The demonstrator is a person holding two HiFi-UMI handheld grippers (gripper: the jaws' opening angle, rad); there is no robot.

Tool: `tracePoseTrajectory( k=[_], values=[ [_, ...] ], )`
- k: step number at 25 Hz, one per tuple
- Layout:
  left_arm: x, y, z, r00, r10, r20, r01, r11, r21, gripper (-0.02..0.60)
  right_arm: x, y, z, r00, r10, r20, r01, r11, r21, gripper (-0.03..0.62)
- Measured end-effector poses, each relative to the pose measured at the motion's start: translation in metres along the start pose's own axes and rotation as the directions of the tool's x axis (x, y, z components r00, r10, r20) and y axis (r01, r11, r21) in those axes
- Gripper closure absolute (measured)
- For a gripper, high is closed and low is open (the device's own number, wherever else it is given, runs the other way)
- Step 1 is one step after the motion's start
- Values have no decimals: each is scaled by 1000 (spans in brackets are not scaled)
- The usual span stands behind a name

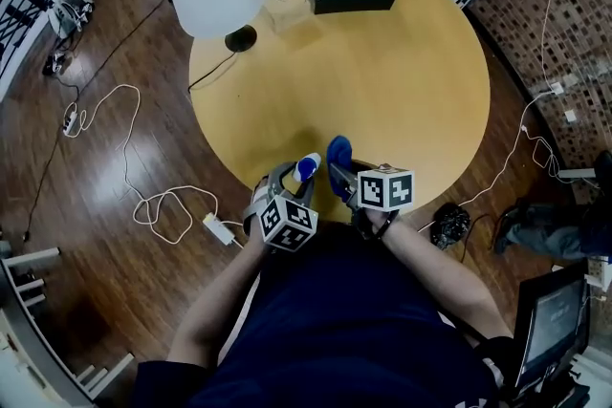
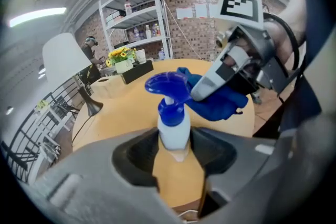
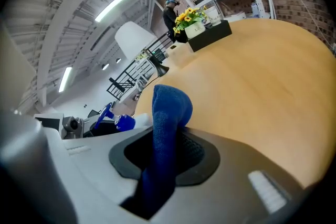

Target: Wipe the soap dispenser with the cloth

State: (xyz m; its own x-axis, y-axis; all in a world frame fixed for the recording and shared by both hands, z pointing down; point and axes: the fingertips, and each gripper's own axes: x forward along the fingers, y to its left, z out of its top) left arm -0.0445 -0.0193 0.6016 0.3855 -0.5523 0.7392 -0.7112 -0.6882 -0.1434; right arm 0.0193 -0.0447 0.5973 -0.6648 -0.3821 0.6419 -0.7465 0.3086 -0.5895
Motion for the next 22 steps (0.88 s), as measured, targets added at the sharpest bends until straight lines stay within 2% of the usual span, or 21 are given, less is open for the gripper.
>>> tracePoseTrajectory(
  k=[4, 7, 10, 12, 13, 14, 15, 16, 17, 19, 20, 21, 22],
  values=[
    [-12, 0, 19, 998, -36, 45, 37, 999, -22, 385, -14, -6, -4, 999, -9, 31, 8, 1000, 26, 497],
    [-8, -1, 27, 997, -64, 35, 65, 997, -32, 351, -15, -12, -13, 999, -16, 27, 15, 998, 54, 497],
    [-1, 6, 29, 998, -59, 19, 60, 997, -53, 362, -15, -11, -20, 1000, -12, 18, 11, 998, 57, 497],
    [0, 17, 30, 998, -54, 38, 60, 982, -178, 400, -15, -9, -22, 1000, -10, 14, 9, 999, 48, 497],
    [-3, 26, 31, 997, -47, 58, 61, 959, -277, 402, -16, -9, -23, 1000, -10, 14, 9, 999, 45, 497],
    [-8, 34, 30, 996, -40, 80, 69, 920, -387, 402, -17, -10, -24, 1000, -11, 14, 11, 999, 44, 497],
    [-11, 42, 27, 994, -37, 106, 85, 862, -500, 403, -18, -11, -25, 1000, -13, 15, 12, 999, 46, 497],
    [-14, 50, 20, 990, -34, 139, 113, 781, -614, 404, -19, -12, -26, 1000, -15, 17, 14, 999, 49, 497],
    [-14, 57, 10, 983, -31, 180, 153, 676, -721, 405, -19, -14, -27, 1000, -17, 18, 16, 998, 53, 497],
    [-10, 63, -14, 964, -20, 265, 250, 414, -875, 407, -20, -16, -27, 1000, -21, 22, 20, 998, 58, 497],
    [-9, 62, -27, 955, -4, 296, 284, 298, -912, 407, -19, -17, -26, 999, -21, 25, 20, 998, 54, 497],
    [-9, 61, -38, 949, 19, 313, 302, 214, -929, 408, -19, -15, -25, 999, -19, 26, 18, 999, 43, 497],
    [-10, 59, -47, 946, 43, 321, 311, 163, -936, 410, -17, -11, -24, 1000, -12, 28, 11, 1000, 25, 497]
  ],
)
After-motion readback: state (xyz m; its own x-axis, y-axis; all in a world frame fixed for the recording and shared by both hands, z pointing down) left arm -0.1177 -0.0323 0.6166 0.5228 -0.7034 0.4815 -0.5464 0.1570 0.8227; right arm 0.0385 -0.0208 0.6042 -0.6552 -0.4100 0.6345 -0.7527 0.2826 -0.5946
